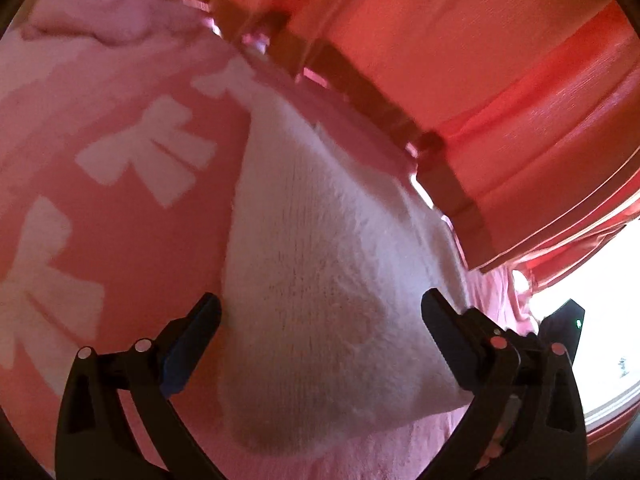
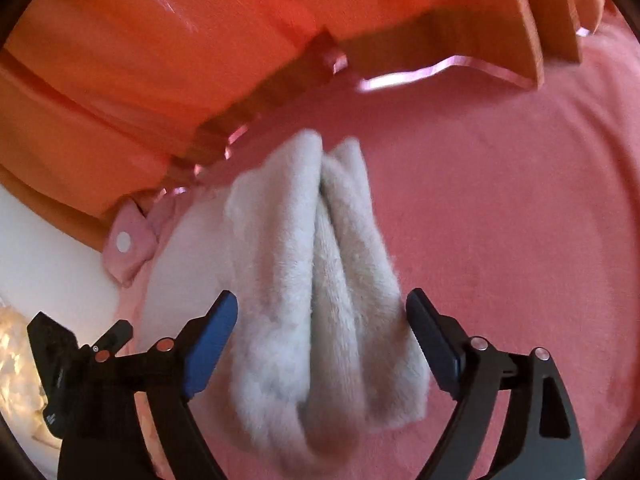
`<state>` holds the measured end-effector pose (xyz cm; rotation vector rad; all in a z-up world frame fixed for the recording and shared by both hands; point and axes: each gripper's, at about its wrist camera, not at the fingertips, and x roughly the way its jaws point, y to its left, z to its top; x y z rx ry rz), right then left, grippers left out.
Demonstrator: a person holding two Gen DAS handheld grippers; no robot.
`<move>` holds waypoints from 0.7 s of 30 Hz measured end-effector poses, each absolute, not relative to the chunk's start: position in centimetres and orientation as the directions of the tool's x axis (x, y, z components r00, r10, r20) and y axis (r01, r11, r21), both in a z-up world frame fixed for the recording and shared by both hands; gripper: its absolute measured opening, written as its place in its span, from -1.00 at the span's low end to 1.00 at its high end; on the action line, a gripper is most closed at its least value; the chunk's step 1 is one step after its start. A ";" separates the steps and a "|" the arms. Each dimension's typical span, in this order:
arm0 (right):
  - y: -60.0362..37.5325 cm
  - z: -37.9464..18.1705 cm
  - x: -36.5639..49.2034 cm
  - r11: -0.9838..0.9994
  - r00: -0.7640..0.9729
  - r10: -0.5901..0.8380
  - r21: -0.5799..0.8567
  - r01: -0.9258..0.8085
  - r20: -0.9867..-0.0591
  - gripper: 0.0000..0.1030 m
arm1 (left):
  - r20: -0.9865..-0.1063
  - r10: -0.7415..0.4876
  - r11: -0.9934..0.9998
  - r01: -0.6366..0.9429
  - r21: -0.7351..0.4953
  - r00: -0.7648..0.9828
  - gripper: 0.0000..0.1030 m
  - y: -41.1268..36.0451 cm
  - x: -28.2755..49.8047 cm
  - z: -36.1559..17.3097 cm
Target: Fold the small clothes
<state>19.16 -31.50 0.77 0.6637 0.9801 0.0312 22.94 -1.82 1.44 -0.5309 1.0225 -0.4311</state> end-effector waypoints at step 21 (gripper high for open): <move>-31.1 0.8 20.3 0.854 0.589 0.247 0.460 0.243 -0.770 -0.23 | -0.747 -0.441 0.896 0.197 -0.398 0.498 0.28 -3.0 25.2 0.6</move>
